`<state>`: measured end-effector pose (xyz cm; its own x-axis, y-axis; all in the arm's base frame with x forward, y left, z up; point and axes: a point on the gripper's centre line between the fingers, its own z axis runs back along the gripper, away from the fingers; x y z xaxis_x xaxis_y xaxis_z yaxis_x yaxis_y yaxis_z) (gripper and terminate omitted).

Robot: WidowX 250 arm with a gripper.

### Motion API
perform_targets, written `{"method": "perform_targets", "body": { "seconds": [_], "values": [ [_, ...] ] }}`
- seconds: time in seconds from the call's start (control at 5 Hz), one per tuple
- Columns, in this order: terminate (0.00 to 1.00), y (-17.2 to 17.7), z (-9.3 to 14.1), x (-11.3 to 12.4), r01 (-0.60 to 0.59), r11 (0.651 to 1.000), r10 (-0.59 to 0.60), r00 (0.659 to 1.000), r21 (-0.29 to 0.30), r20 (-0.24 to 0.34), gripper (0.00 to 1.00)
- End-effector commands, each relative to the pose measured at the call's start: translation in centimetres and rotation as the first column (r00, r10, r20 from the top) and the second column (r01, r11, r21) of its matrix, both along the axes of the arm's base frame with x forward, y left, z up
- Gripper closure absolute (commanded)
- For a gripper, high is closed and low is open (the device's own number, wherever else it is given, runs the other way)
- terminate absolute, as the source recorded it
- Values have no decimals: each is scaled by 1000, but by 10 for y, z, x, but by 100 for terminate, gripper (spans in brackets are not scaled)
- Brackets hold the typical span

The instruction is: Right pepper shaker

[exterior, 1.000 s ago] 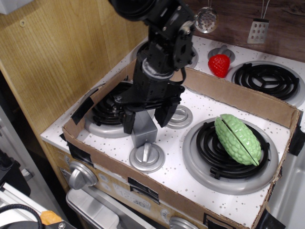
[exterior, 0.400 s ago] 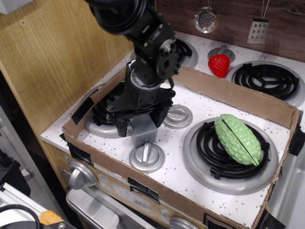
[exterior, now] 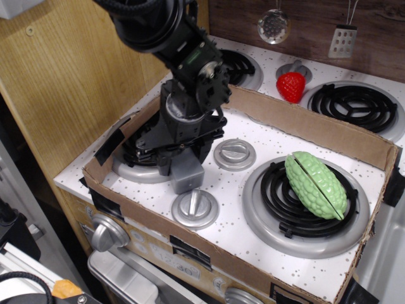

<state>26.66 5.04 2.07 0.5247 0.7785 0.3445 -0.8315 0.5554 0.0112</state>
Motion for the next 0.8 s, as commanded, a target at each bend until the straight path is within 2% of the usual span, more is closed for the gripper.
{"method": "perform_targets", "body": {
  "seconds": [0.0, 0.2, 0.4, 0.6],
  "values": [
    [0, -8, 29, 11, 2, 992, -21, 988, 125, 151, 100],
    [0, -11, 39, 17, 22, 977, -62, 980, 211, 189, 100],
    [0, -13, 46, 23, 40, 948, -118, 966, 316, 230, 100],
    [0, -17, 45, 25, 22, 900, -168, 939, 436, 300, 100]
  ]
}}
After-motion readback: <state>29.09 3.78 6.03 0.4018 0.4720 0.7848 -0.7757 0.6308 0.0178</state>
